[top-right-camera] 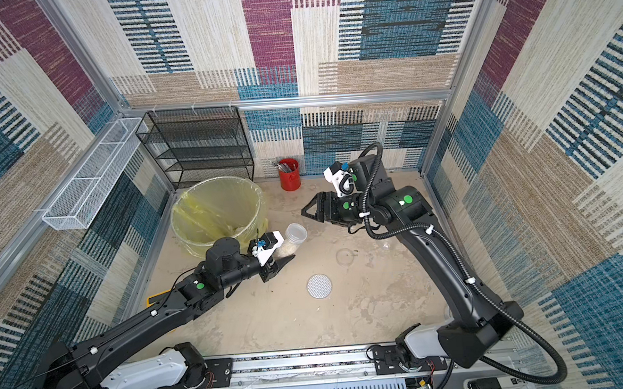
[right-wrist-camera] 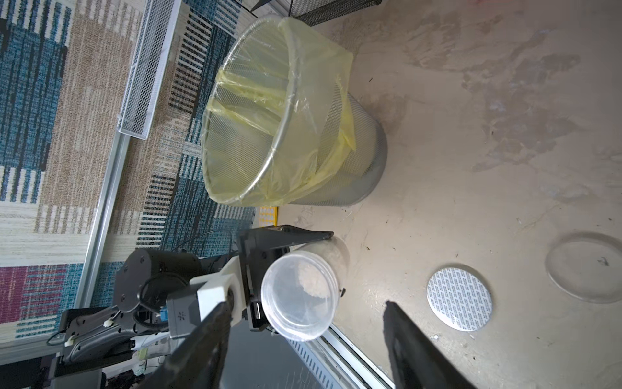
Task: Empty moldy rice from jars
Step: Unscrew the lid from the jar.
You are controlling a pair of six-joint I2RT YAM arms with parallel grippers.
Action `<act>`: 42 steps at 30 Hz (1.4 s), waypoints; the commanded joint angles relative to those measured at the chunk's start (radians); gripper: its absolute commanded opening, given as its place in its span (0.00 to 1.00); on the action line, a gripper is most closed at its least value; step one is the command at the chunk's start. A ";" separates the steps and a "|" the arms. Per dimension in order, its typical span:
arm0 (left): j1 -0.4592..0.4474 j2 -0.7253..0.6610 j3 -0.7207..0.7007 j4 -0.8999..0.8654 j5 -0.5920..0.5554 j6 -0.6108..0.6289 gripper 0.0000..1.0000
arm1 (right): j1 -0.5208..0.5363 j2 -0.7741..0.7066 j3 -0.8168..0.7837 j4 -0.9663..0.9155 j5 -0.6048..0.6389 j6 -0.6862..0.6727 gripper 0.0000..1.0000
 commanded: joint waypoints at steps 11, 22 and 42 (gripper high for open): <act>-0.001 0.054 0.014 0.089 0.002 0.035 0.00 | 0.034 0.193 0.185 -0.277 0.013 -0.092 0.75; -0.001 0.078 0.025 0.092 0.009 0.038 0.00 | 0.078 0.219 0.190 -0.304 0.024 -0.116 0.75; -0.001 0.083 0.028 0.086 0.012 0.039 0.00 | 0.139 0.240 0.178 -0.305 0.091 -0.151 0.62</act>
